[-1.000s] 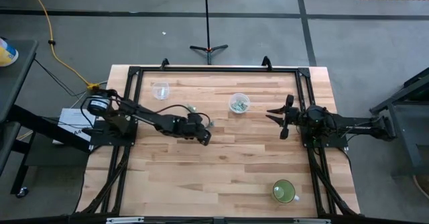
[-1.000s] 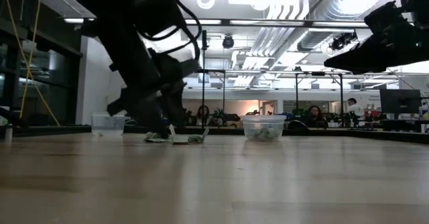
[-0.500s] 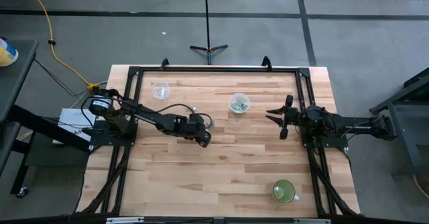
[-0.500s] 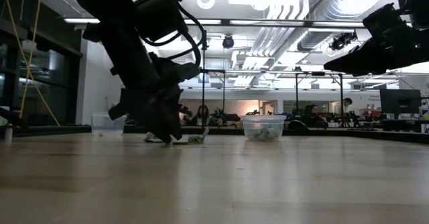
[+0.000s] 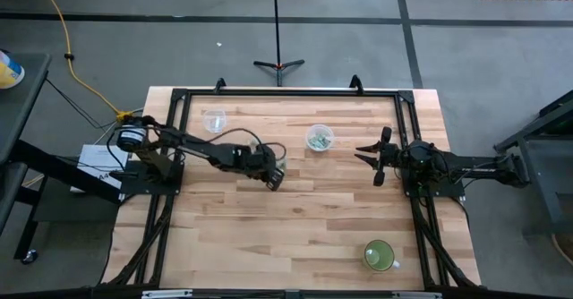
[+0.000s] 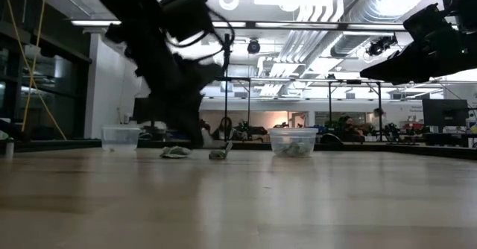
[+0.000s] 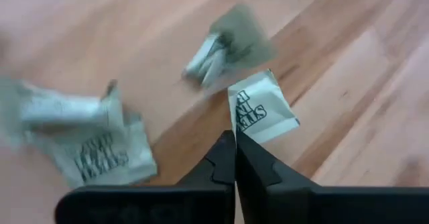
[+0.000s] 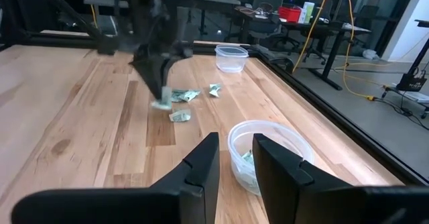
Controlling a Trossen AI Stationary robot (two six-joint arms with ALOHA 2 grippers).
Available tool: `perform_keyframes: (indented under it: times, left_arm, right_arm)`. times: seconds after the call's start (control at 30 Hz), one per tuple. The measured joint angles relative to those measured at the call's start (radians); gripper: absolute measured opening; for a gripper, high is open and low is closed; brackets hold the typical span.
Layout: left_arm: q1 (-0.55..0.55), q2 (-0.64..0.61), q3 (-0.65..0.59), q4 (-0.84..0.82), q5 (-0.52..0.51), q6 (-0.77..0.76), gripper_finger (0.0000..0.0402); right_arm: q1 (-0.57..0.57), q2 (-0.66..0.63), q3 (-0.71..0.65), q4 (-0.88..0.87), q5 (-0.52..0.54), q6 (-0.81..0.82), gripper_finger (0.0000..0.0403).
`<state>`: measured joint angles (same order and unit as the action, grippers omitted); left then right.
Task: Pick and place Stevia / Truvia into bins
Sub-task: Put the stevia packet into the top transparent container
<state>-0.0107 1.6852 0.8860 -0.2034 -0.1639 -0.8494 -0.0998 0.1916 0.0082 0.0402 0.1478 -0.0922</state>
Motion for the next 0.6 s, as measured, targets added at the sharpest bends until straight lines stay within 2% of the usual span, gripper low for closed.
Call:
perform_keyframes:
  times: [0.07,0.17,0.33,0.47,0.6]
  left_arm:
    - [0.022,-0.023,0.039,-0.055,0.004,0.046,0.0024]
    - [0.059,-0.060,0.115,-0.225,-0.005,0.109,0.0023]
    - [0.126,-0.100,0.281,-0.604,-0.102,0.170,0.0029]
    - [0.191,-0.101,0.384,-0.917,-0.200,0.139,0.0024]
    - [0.266,-0.101,0.397,-1.061,-0.276,0.088,0.0024]
  right_arm:
    - [0.000,0.000,0.000,0.000,0.000,-0.001,0.0082]
    - [0.000,0.005,0.000,0.001,0.000,-0.002,0.0082]
    - [0.000,0.013,0.000,0.001,0.000,-0.002,0.0082]
    - [0.000,0.016,0.000,0.001,0.000,0.003,0.0082]
    - [0.000,0.017,0.000,0.001,0.000,0.005,0.0082]
